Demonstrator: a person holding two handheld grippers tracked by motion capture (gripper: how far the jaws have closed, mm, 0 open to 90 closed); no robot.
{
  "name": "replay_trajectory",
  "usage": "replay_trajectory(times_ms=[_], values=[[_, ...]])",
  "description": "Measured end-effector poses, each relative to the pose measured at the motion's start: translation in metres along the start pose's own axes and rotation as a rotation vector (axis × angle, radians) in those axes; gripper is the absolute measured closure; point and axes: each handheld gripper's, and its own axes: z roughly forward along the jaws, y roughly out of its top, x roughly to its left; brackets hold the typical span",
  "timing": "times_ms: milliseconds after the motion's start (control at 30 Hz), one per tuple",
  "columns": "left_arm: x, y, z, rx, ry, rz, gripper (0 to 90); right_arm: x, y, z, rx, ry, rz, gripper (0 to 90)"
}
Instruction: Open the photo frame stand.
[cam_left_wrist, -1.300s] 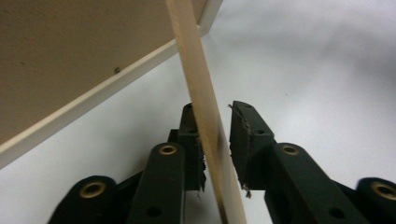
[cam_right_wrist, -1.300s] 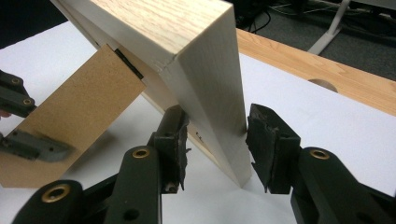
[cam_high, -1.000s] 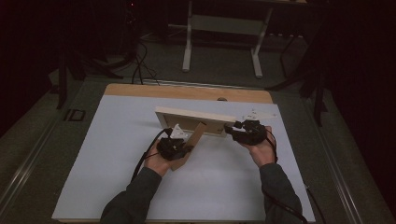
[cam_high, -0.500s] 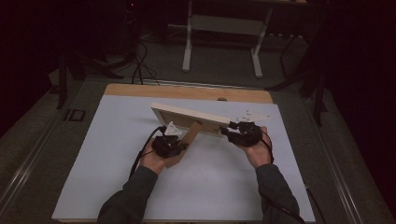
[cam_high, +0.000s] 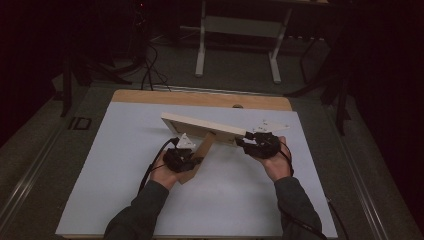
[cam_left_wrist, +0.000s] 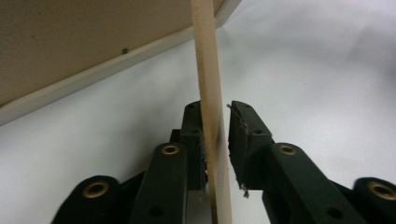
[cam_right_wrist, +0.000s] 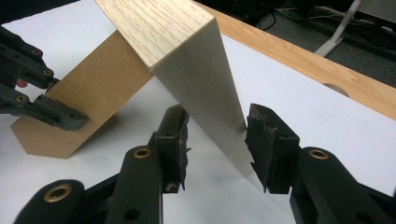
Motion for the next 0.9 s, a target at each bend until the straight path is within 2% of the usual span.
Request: replay_trajectory(times_ms=[200,400,900], values=[[0.0,0.0,-0.001,-0.007,-0.036,-0.001,66.8,-0.001,-0.001,0.0,-0.006,0.01,0.019,57.4],[0.001,-0.001,-0.002,-0.015,-0.051,-0.008,62.5,-0.003,-0.003,0.0,-0.007,0.021,0.035,56.9],[0.006,-0.003,-0.01,-0.044,-0.064,-0.031,60.2,-0.008,-0.01,-0.003,-0.001,0.015,0.046,56.0]])
